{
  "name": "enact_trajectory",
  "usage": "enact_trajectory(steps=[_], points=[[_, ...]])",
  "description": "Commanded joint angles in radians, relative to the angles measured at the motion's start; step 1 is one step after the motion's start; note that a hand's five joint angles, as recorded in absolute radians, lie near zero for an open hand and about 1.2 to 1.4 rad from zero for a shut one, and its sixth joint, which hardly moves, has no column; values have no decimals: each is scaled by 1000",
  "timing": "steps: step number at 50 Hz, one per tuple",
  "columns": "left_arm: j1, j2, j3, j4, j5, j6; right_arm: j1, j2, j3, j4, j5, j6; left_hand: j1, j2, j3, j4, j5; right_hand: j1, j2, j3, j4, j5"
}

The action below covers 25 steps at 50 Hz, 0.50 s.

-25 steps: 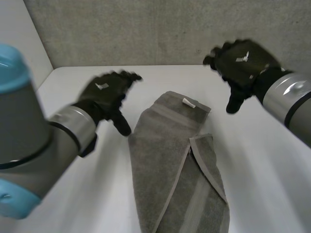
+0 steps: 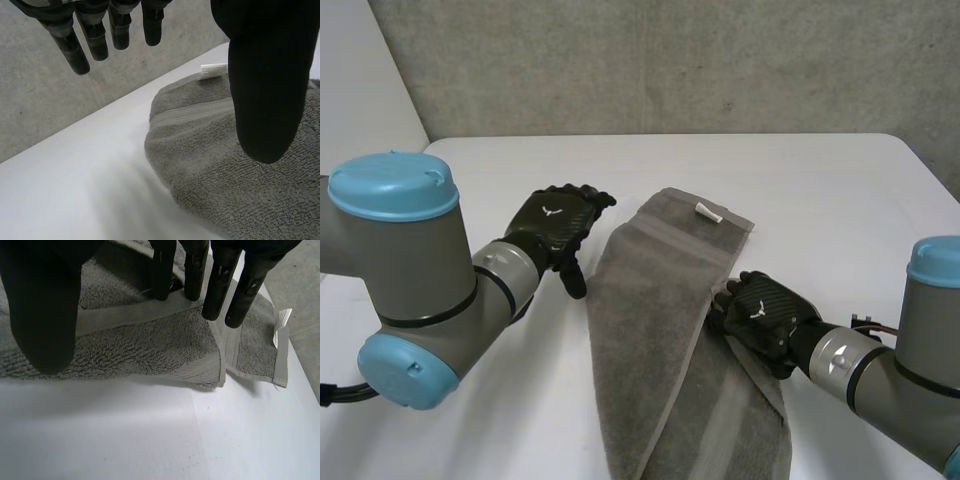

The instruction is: Fold the towel.

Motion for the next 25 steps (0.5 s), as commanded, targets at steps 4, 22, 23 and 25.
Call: enact_trajectory(steps=[4, 22, 23, 25], points=[[-9, -2, -9, 0, 0, -2, -10, 29, 2, -53, -40, 9, 6, 10, 8, 9, -26, 503, 464, 446, 448, 453], [-57, -87, 21, 40, 35, 5, -110, -9, -93, -117, 108, 171, 28, 31, 29, 31, -4, 1081, 1042, 1025, 1026, 1032], [-67, -110, 32, 52, 58, 8, -122, -24, -96, -114, 115, 188, 45, 48, 46, 48, 13, 1081, 1042, 1025, 1026, 1032], [-78, -133, 40, 62, 84, 10, -134, -41, -100, -108, 116, 209, 48, 52, 50, 51, 16, 646, 607, 590, 591, 597]])
